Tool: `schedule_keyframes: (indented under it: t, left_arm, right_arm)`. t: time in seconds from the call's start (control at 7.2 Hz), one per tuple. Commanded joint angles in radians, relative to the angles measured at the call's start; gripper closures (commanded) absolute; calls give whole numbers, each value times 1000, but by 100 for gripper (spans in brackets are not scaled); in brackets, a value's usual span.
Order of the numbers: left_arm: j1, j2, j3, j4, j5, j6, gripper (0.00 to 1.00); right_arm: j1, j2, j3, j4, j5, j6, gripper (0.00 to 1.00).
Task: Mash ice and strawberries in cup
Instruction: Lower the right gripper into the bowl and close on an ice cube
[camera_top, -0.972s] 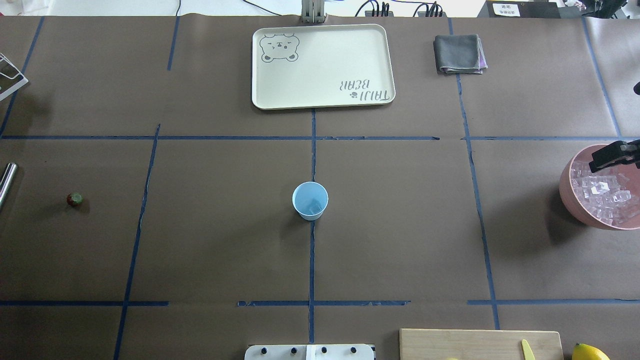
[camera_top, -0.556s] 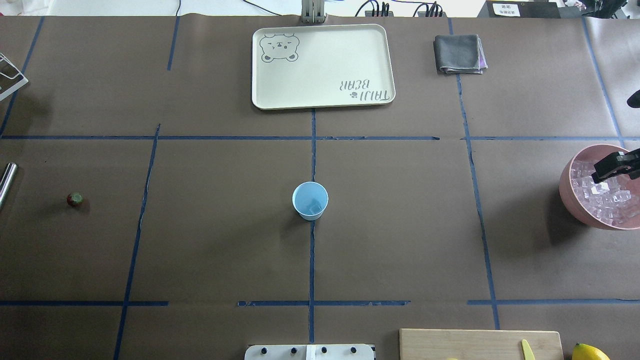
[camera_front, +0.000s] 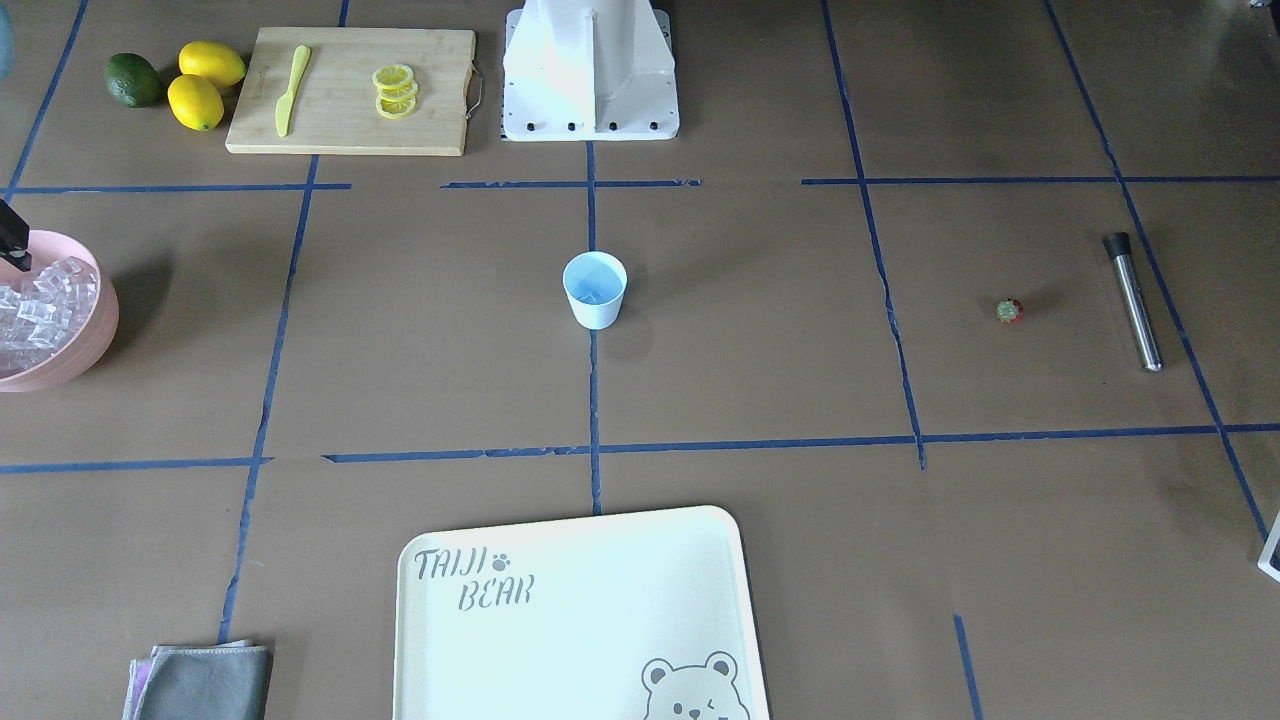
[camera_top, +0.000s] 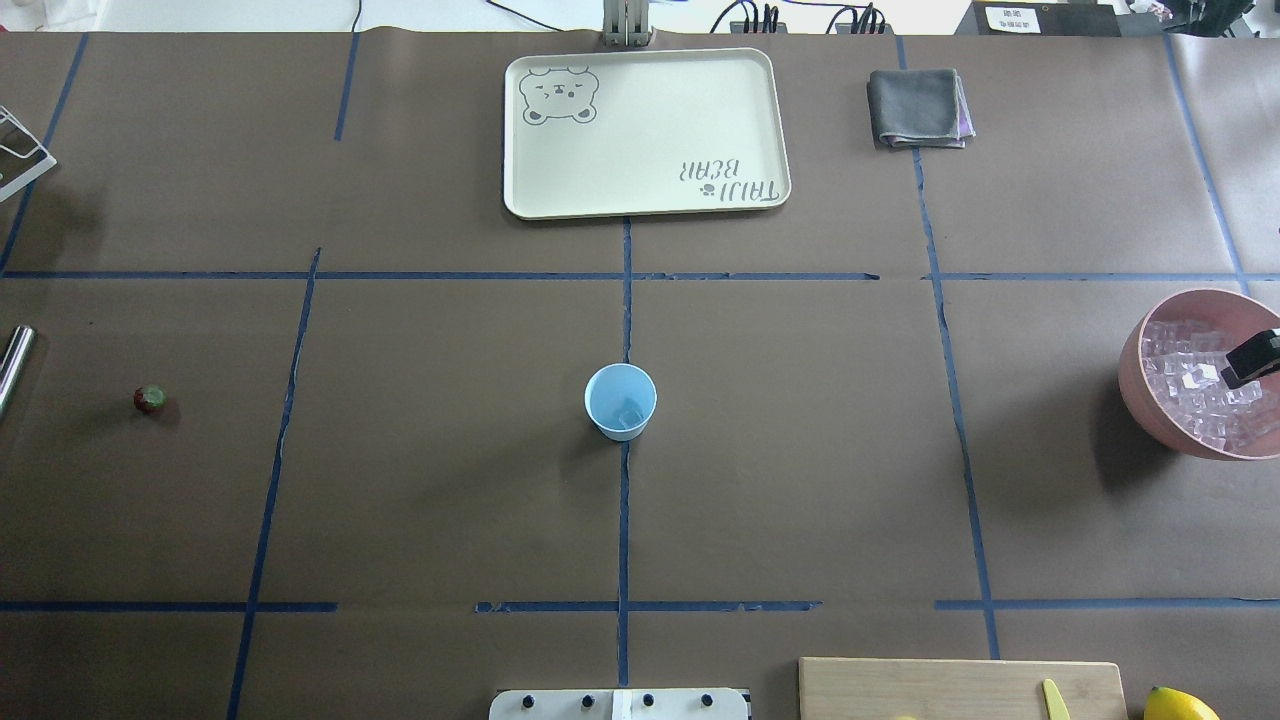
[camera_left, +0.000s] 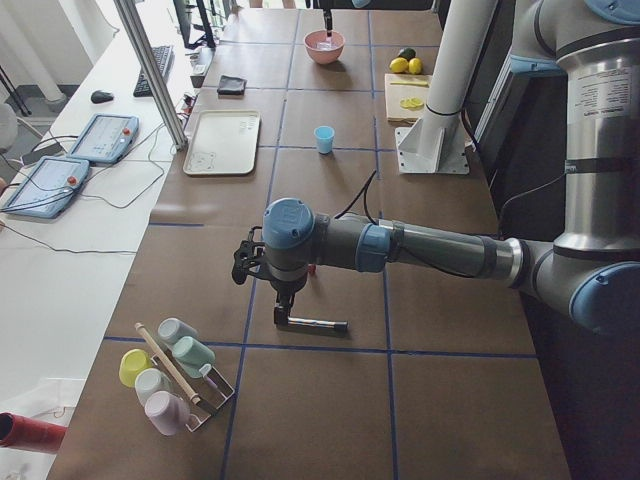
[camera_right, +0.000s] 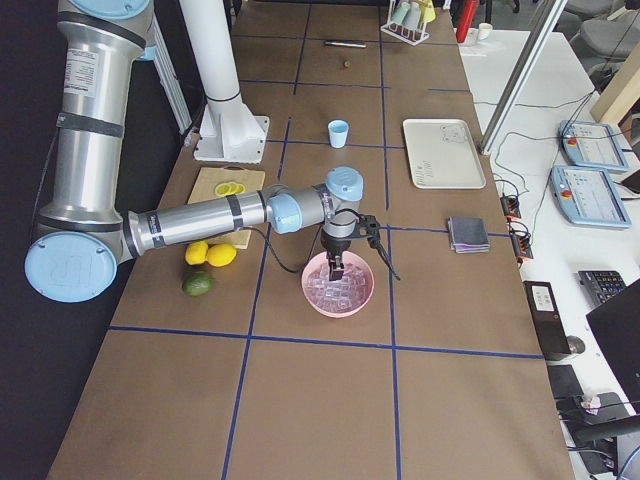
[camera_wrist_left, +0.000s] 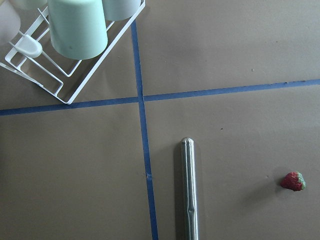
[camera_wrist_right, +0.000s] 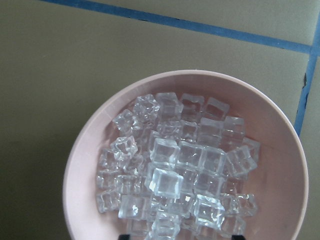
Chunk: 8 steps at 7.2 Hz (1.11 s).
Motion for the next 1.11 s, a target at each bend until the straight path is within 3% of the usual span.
schedule_keyframes:
  t: [0.0,0.97]
  left_arm:
    - [0,1,-4,0,0,-4,0]
    - [0,1,-8,0,0,-4,0]
  right_arm:
    - [10,7,-53,4,-1,-28,35]
    - [2,29,-119,21,-1,-25,39]
